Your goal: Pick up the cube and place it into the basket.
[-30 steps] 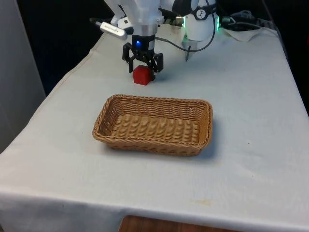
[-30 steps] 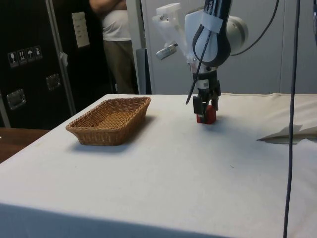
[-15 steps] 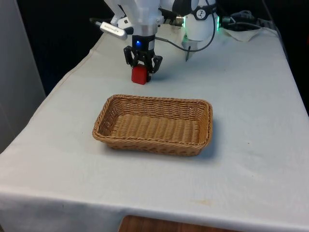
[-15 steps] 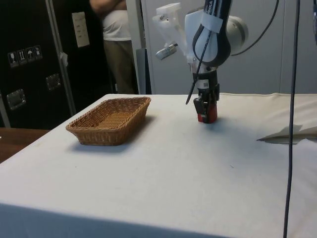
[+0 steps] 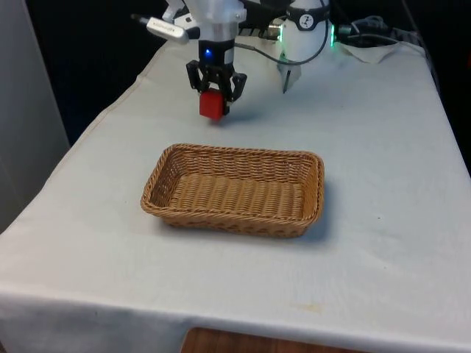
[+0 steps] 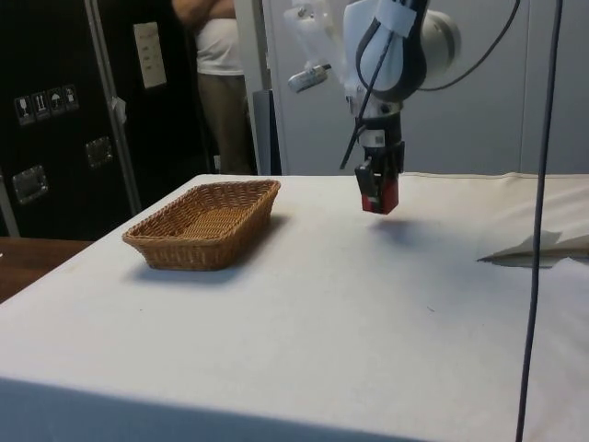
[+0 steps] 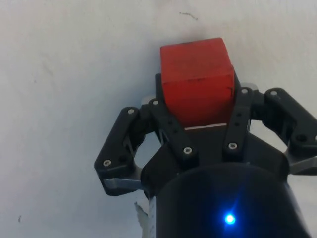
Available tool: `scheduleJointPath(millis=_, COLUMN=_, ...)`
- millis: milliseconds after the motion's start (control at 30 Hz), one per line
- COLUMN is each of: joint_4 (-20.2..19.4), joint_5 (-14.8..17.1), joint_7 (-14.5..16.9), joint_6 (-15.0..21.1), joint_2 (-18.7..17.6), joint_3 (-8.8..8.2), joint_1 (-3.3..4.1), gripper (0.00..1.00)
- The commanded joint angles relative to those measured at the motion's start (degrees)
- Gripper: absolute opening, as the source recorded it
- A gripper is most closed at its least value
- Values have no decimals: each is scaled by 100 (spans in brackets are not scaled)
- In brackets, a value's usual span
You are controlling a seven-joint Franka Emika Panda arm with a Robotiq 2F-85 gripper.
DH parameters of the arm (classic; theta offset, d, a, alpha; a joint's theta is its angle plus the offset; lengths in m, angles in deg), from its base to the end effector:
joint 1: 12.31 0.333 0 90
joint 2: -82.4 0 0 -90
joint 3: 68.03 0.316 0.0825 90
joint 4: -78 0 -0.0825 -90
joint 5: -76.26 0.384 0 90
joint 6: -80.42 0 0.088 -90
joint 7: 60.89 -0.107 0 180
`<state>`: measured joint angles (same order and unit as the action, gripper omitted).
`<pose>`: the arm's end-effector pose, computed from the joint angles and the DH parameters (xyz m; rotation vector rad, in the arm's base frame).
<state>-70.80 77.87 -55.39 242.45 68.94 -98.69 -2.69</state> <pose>0.4077 -0.1712 0.1884 2.9974 -0.4286 0.0062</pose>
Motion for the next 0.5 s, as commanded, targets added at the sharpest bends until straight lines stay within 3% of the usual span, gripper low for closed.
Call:
scheduleJointPath(millis=0, joint_4=0, joint_5=-155, joint_7=-69, joint_6=-92, joint_2=80, joint_3=-109, joint_1=57, gripper=0)
scheduleJointPath(millis=200, joint_4=-6, joint_5=-138, joint_7=6, joint_6=-304, joint_2=355, joint_3=-63, joint_1=0, gripper=0)
scheduleJointPath(millis=467, joint_4=29, joint_5=-292, joint_7=-23, joint_6=-584, joint_2=665, joint_3=-132, joint_1=6, gripper=0)
